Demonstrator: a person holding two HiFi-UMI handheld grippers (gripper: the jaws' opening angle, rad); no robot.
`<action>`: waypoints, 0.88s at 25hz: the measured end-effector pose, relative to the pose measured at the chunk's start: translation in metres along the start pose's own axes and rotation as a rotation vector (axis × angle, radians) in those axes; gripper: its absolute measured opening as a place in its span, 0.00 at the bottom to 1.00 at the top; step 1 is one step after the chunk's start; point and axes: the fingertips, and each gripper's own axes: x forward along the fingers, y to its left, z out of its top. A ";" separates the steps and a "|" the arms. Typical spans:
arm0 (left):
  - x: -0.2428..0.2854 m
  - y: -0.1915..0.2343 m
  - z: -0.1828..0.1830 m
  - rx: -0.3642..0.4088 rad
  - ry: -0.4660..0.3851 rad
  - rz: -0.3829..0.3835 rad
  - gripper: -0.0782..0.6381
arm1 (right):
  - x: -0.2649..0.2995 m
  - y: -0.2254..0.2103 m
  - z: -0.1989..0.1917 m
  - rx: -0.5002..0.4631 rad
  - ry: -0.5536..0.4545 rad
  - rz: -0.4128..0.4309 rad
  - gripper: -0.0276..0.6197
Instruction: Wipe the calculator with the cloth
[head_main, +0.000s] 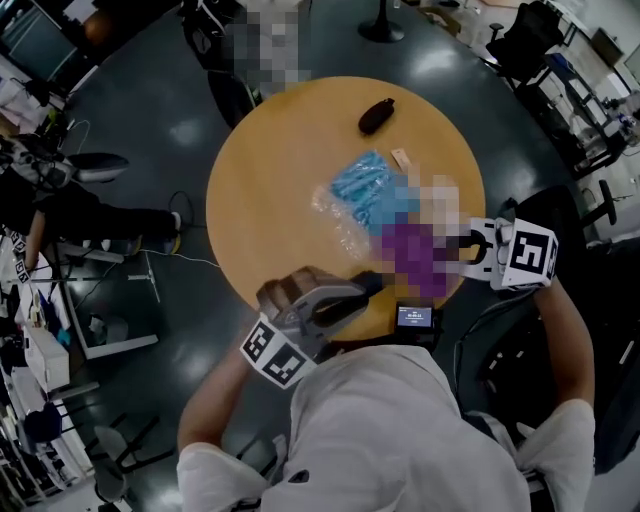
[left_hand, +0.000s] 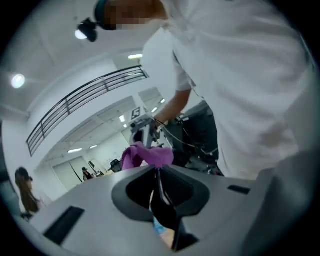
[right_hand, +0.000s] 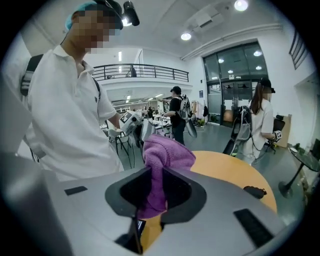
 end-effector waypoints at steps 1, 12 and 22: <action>0.004 -0.006 -0.004 0.096 0.039 -0.013 0.18 | 0.007 -0.002 0.000 0.007 -0.002 0.018 0.15; 0.013 -0.057 -0.031 0.408 0.043 -0.117 0.18 | 0.065 0.010 -0.010 0.067 -0.002 0.197 0.15; 0.003 -0.044 0.033 0.312 -0.140 -0.086 0.18 | 0.079 0.038 0.005 0.082 0.085 0.461 0.15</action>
